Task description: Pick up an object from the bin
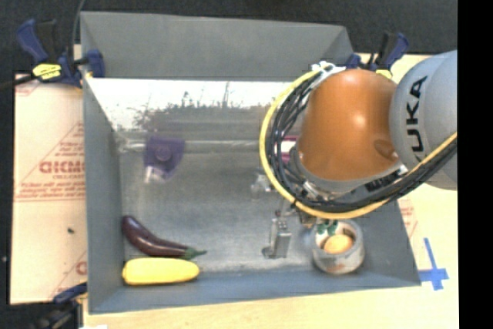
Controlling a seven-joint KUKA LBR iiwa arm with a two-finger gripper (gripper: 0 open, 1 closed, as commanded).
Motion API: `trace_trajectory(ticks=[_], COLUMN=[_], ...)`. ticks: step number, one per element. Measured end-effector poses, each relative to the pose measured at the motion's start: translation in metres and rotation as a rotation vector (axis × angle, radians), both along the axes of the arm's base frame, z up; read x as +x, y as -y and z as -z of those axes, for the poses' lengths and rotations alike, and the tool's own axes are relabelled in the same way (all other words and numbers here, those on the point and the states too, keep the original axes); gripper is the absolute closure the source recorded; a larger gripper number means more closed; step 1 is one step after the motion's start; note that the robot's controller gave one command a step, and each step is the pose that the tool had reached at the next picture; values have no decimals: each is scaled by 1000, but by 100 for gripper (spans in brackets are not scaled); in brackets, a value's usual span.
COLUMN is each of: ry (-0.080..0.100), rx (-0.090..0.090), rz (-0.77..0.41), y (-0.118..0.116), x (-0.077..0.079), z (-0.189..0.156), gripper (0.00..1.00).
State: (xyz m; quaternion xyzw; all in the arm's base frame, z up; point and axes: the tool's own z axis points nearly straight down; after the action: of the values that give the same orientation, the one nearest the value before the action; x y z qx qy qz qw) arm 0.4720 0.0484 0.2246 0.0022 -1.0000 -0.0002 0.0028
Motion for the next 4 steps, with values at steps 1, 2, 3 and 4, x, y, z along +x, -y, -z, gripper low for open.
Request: trace_trajectory(ticks=[1,2,3,4], ry=[8,11,17,6], rx=[1,0,1,3], rz=[3,-231,-317,-481], y=[0,-51,-85,-128], x=[2,19,26,18], z=[-4,100,62,113], gripper=[0,0,0,0])
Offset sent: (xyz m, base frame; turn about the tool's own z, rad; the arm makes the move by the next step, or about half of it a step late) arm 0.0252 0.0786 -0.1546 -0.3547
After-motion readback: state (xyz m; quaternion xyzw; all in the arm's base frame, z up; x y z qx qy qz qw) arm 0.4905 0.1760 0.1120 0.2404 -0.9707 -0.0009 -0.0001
